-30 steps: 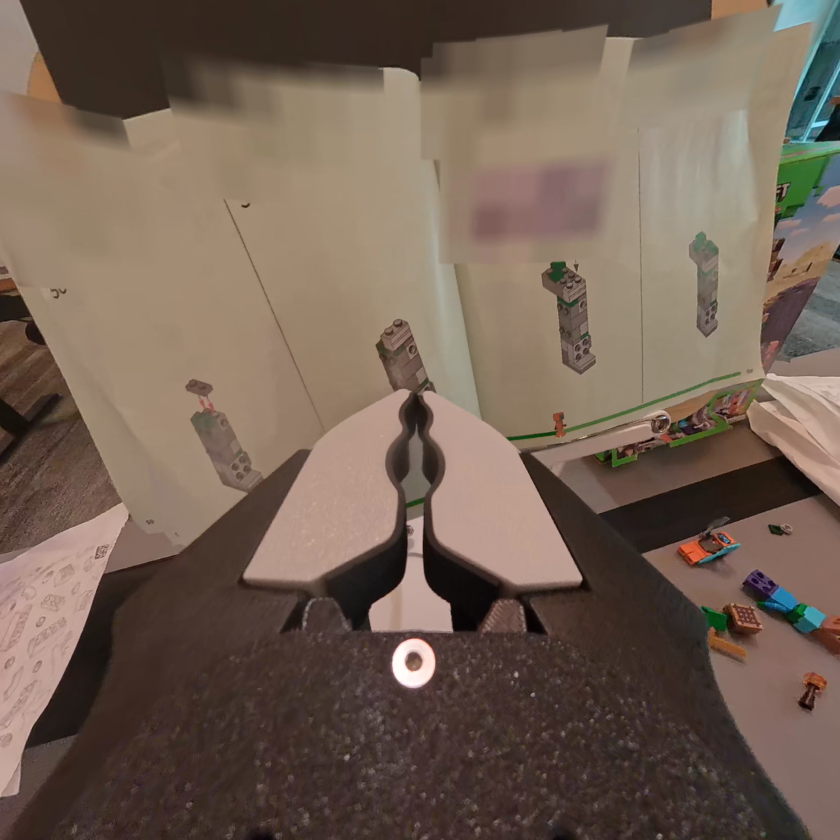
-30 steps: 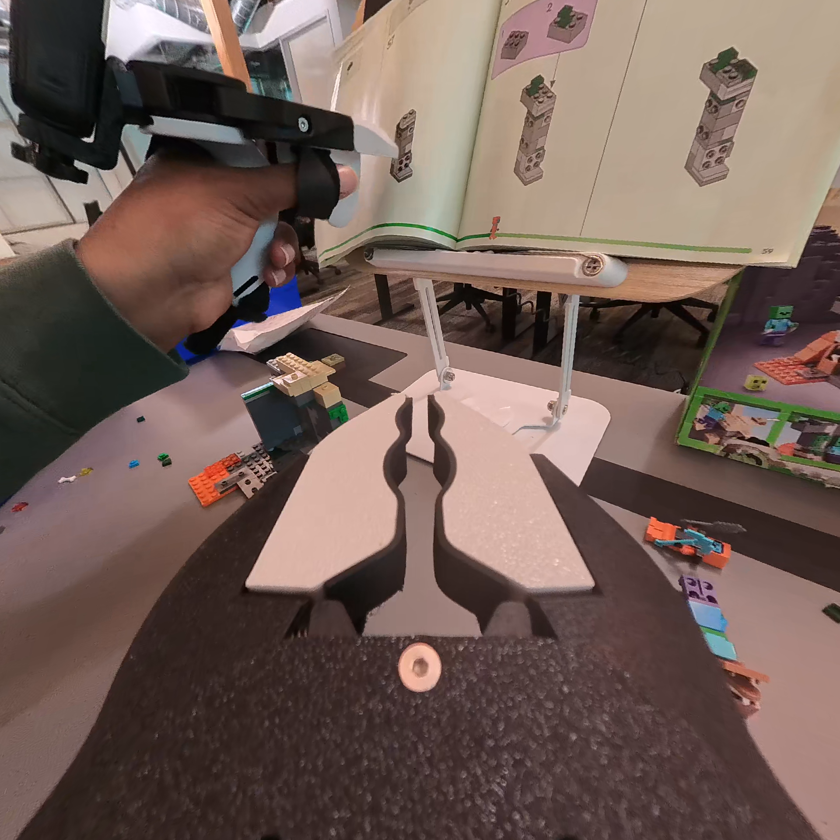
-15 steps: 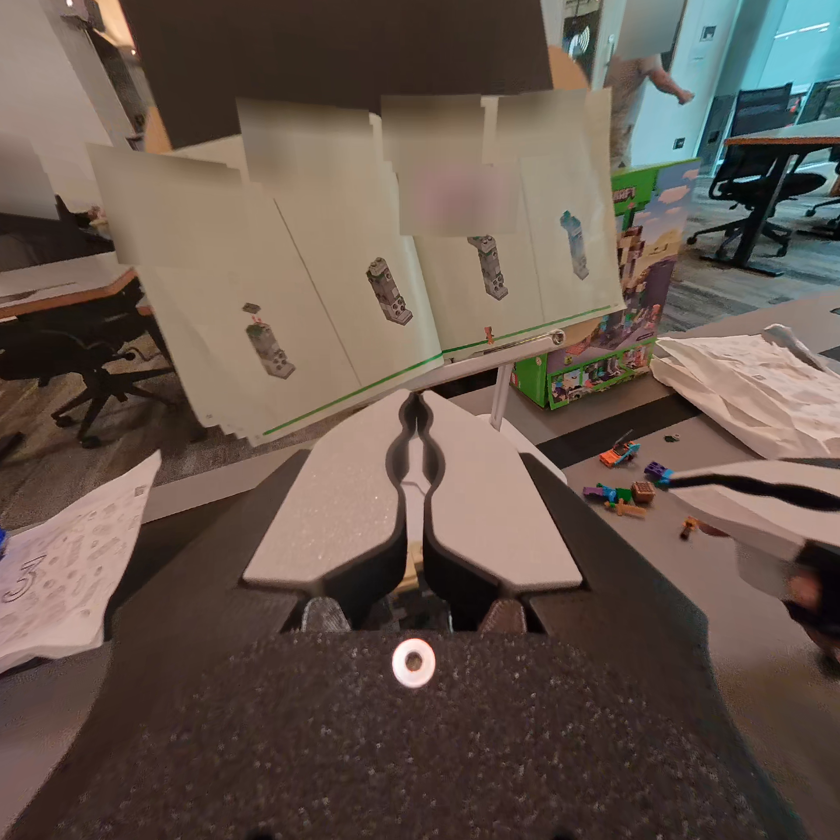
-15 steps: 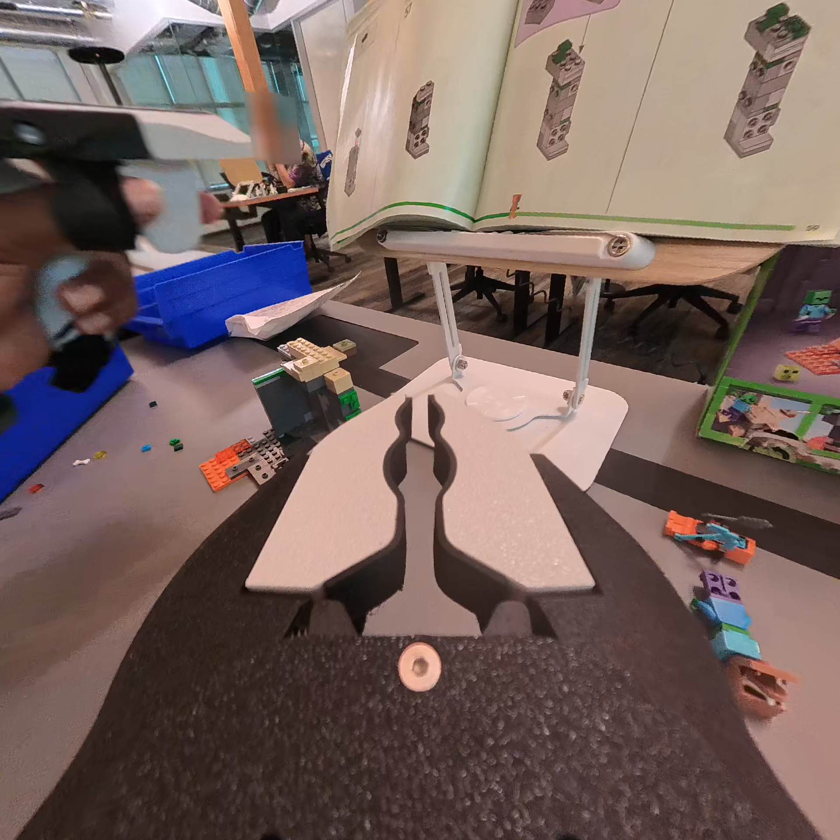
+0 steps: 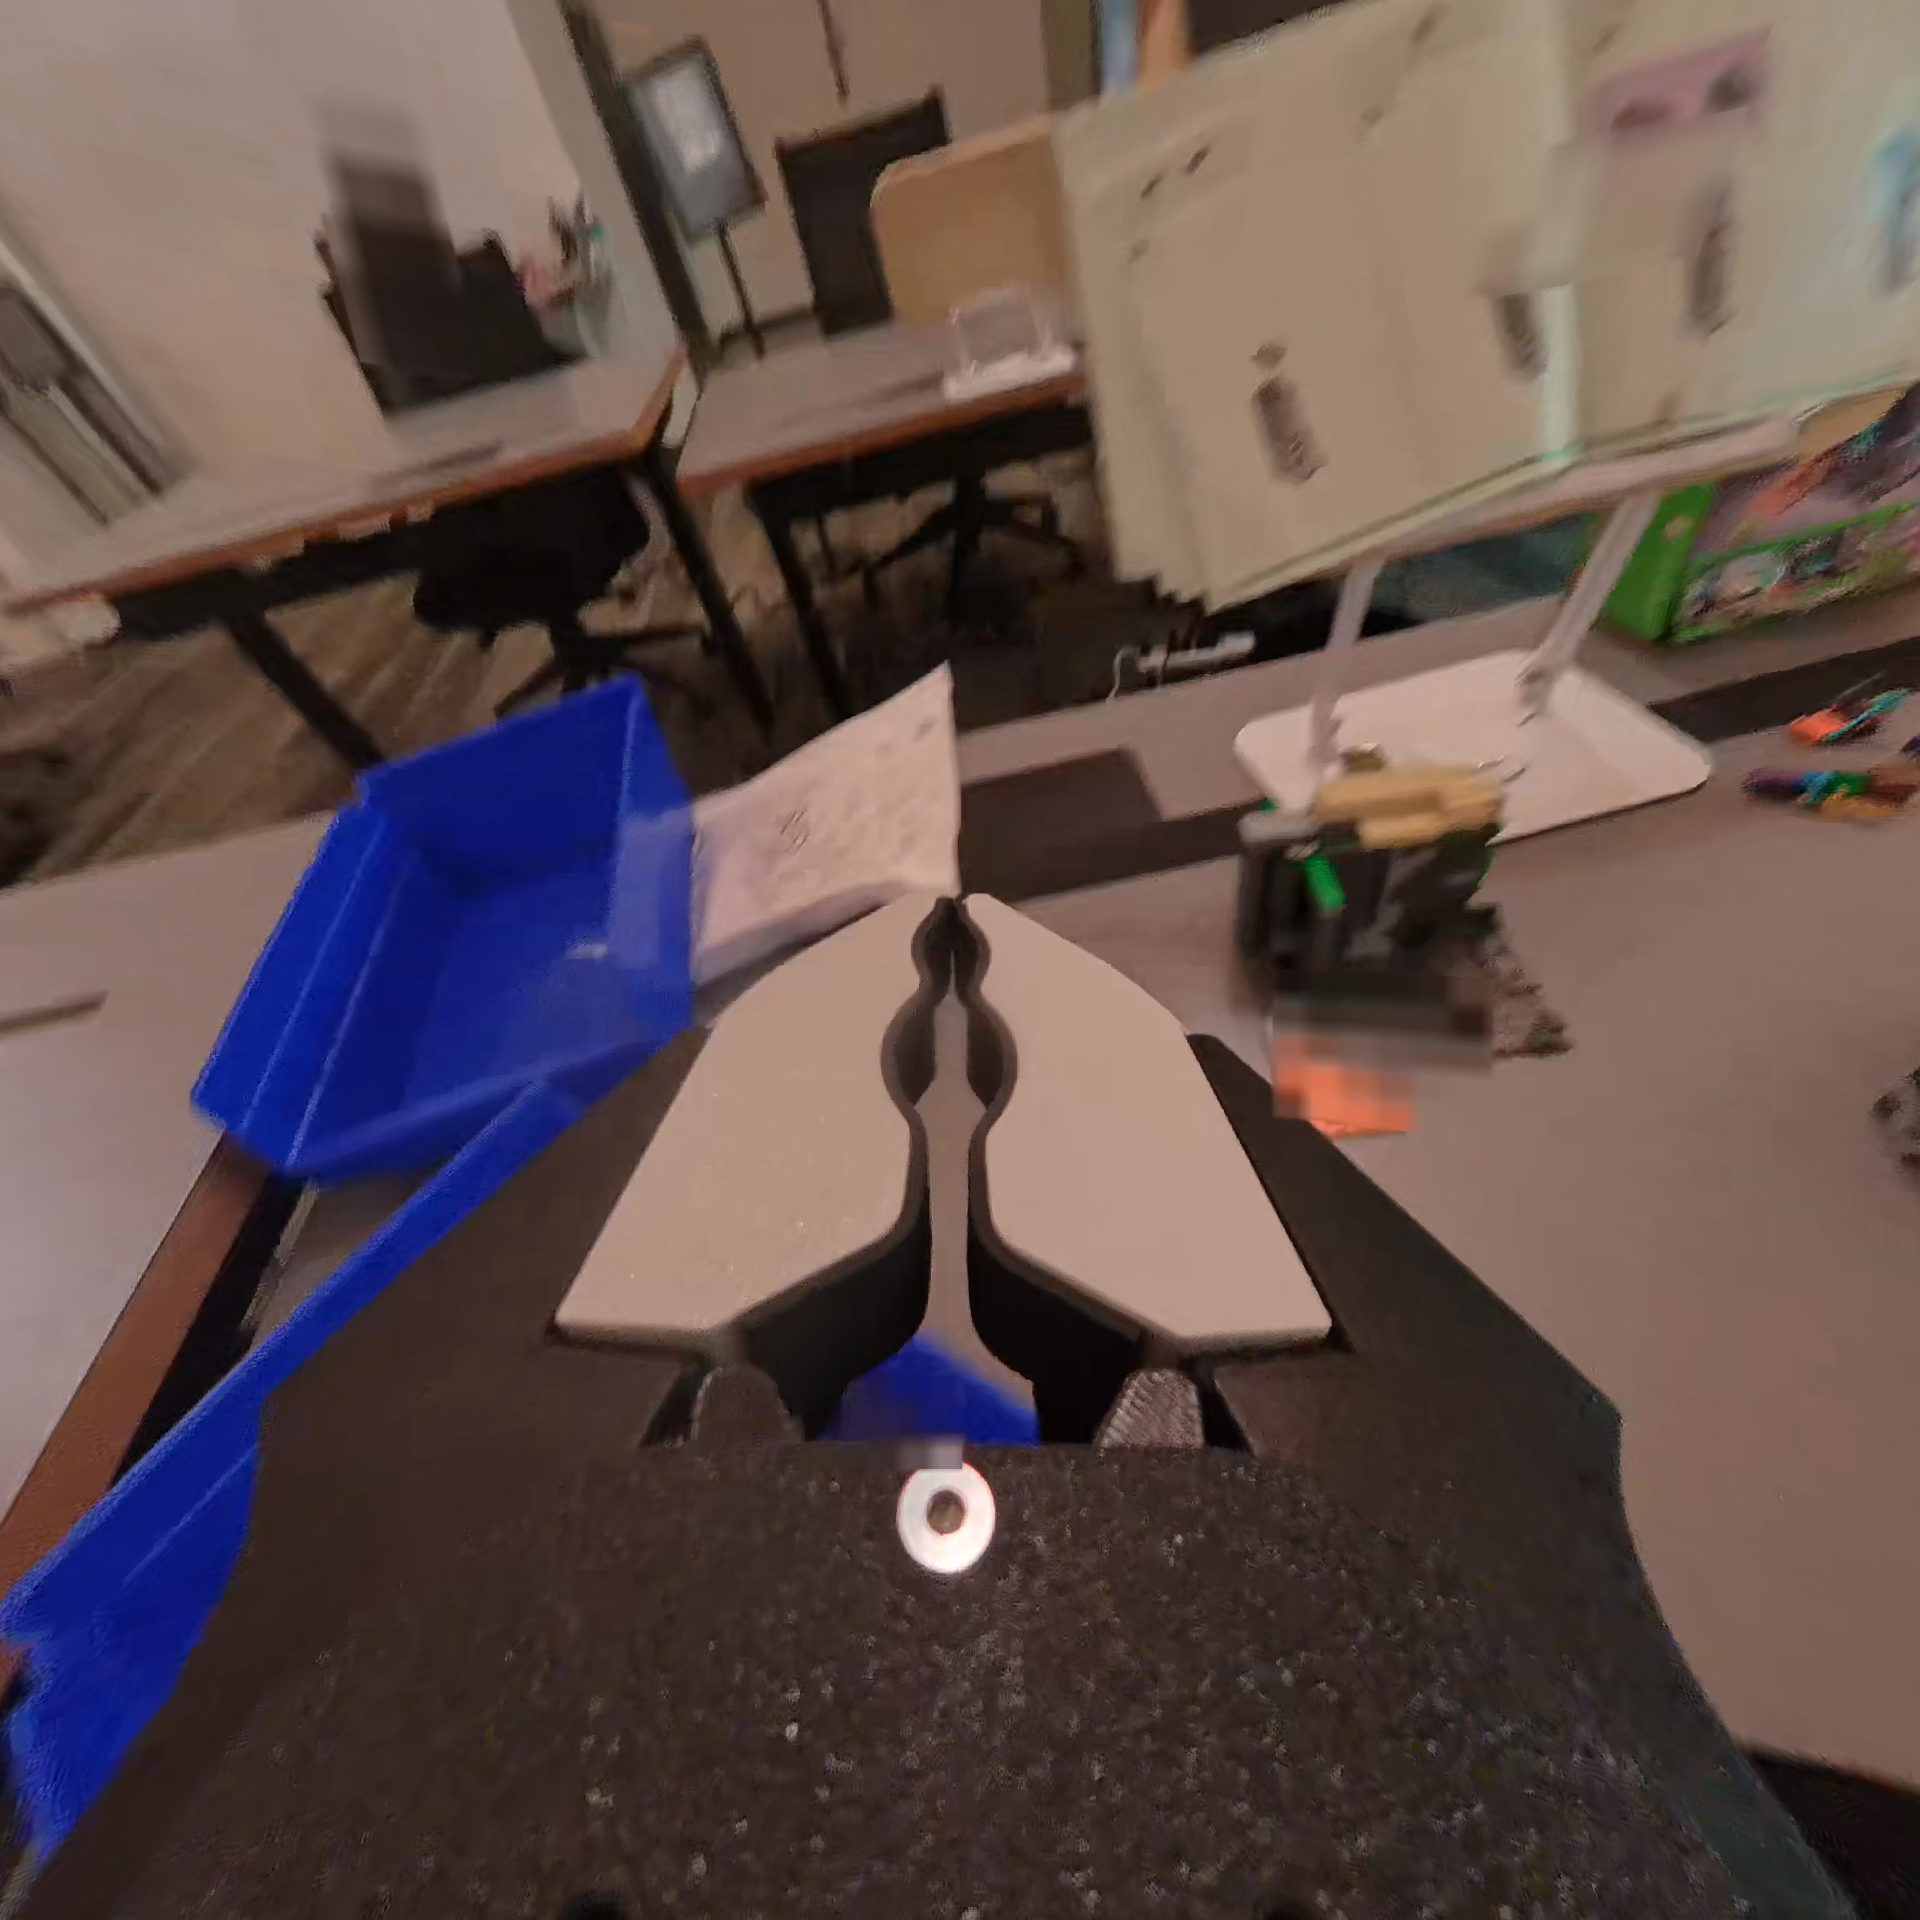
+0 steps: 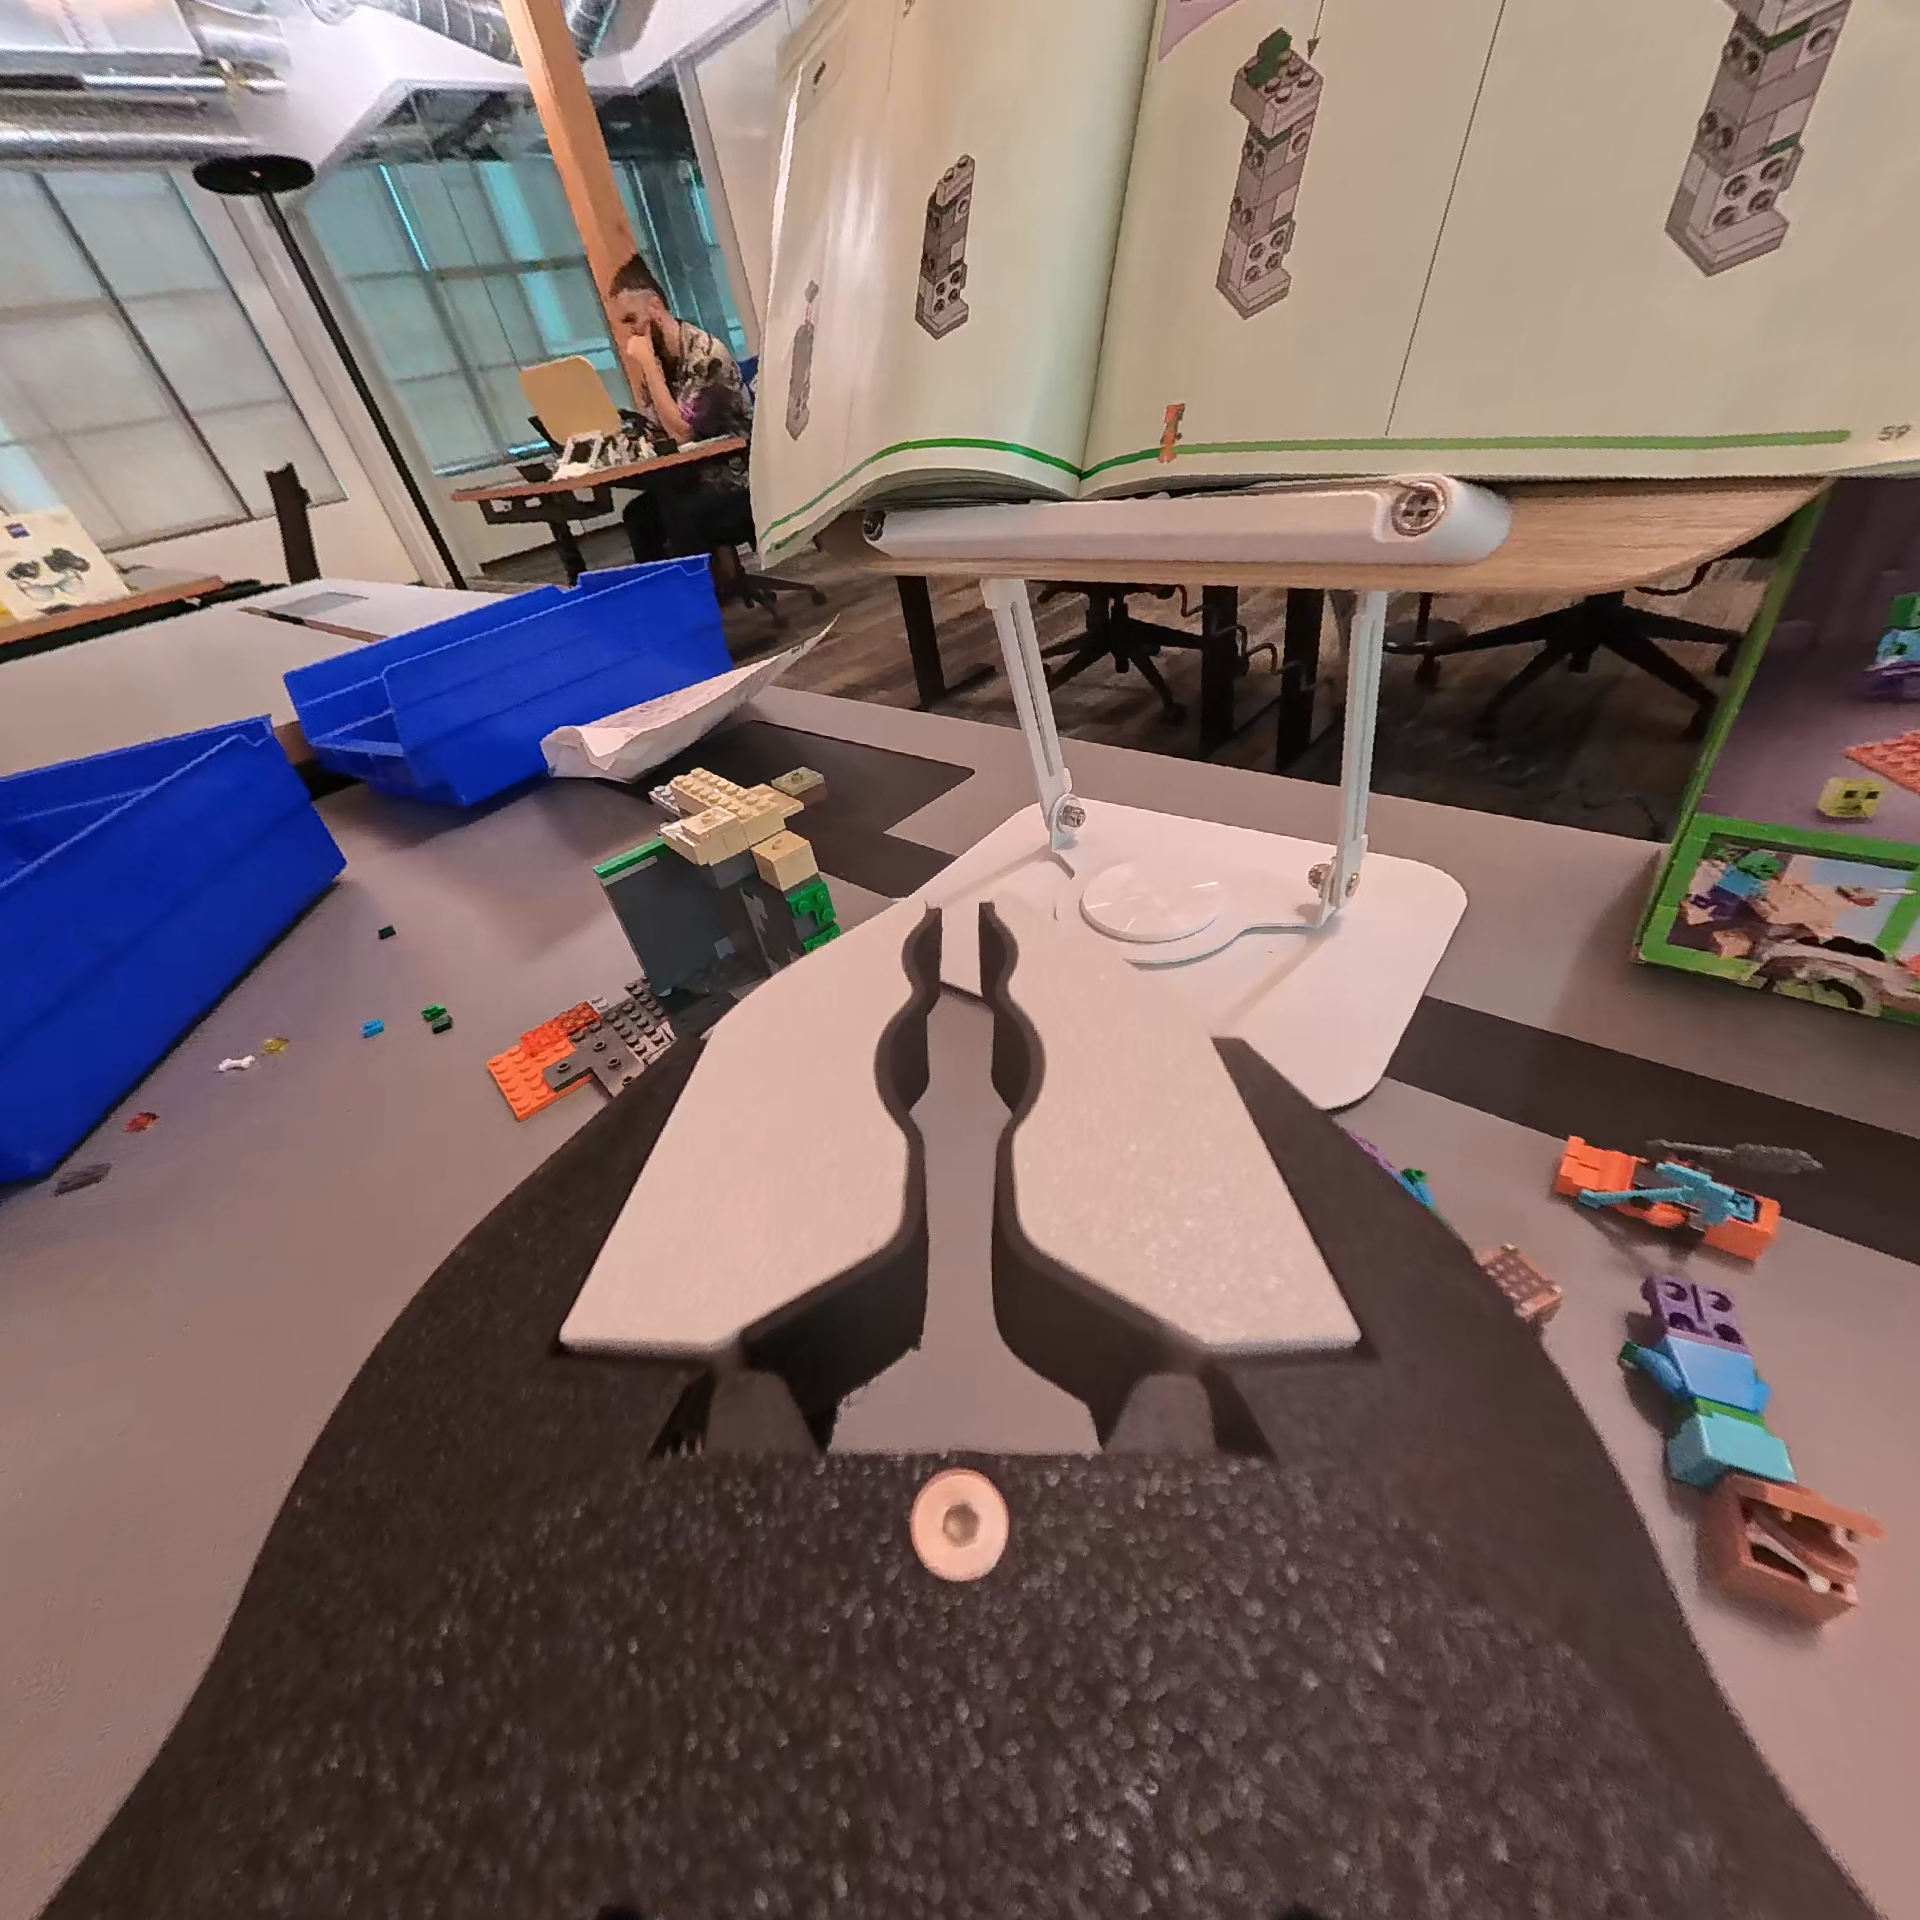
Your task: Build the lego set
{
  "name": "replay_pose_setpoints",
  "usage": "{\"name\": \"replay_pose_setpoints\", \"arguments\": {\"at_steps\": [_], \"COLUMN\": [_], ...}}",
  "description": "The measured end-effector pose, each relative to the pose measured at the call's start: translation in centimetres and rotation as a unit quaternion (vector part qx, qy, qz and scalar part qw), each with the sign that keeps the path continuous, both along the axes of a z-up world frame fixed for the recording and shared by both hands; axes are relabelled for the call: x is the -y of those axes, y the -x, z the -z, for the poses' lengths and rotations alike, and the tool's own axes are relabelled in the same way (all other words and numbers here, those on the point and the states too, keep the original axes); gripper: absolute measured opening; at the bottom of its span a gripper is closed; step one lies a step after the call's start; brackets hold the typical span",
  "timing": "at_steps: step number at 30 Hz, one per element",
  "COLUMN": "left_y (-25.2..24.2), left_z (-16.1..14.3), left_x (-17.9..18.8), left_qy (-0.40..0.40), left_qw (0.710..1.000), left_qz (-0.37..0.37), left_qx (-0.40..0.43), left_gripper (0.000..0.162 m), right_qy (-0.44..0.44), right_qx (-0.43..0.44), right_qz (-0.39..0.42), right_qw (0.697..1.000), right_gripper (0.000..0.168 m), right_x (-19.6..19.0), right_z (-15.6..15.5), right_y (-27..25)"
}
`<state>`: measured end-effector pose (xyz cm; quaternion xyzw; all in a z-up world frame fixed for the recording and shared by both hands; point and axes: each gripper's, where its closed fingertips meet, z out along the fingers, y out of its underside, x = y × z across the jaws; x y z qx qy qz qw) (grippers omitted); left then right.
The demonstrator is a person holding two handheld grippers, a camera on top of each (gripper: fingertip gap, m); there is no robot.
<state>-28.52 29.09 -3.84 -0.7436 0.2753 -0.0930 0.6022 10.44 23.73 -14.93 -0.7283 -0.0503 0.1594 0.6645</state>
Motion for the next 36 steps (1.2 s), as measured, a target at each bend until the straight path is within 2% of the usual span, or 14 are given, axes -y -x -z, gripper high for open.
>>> {"name": "replay_pose_setpoints", "arguments": {"at_steps": [6,7,8,12,14,17,21,24,27,34,36], "left_y": [11.6,12.9,14.1,17.9,18.9,20.1,23.2,24.2,24.5,24.5,24.4], "left_z": [6.5,7.7,8.8,12.9,14.3,16.9,20.1,21.8,23.0,24.5,24.6], "left_x": [-2.0,-2.1,-2.2,-2.0,-2.0,-1.5,-1.5,-1.6,-1.7,-1.4,-1.2], "left_qy": [0.137,0.160,0.181,0.260,0.288,0.341,0.374,0.392,0.408,0.445,0.452], "left_qw": [0.985,0.980,0.975,0.945,0.931,0.890,0.800,0.756,0.735,0.706,0.702], "left_qz": [-0.058,-0.059,-0.059,-0.047,-0.037,-0.005,0.030,0.059,0.078,0.106,0.112], "left_qx": [-0.087,-0.102,-0.118,-0.192,-0.223,-0.303,-0.468,-0.521,-0.537,-0.540,-0.539], "left_gripper": [0.001,0.011,0.015,0.020,0.019,0.018,0.020,0.023,0.026,0.023,0.017], "right_qy": [0.013,0.016,0.018,0.028,0.034,0.042,0.049,0.052,0.057,0.071,0.073], "right_qx": [-0.002,-0.001,0.001,0.003,0.004,0.009,0.016,0.021,0.021,0.020,0.020], "right_qz": [-0.012,-0.015,-0.017,-0.028,-0.035,-0.045,-0.057,-0.063,-0.065,-0.072,-0.072], "right_qw": [1.000,1.000,1.000,0.999,0.999,0.998,0.997,0.996,0.996,0.995,0.994], "right_gripper": [0.006,0.006,0.006,0.006,0.006,0.006,0.006,0.006,0.006,0.006,0.006], "right_x": [-0.2,-0.2,-0.2,-0.3,-0.3,-0.3,-0.3,-0.2,-0.2,-0.3,-0.4], "right_z": [0.9,1.1,1.2,2.0,2.4,2.9,3.3,3.6,3.9,4.9,5.0], "right_y": [0.6,0.8,0.9,1.5,1.9,2.3,2.8,3.0,3.0,3.1,3.1]}}
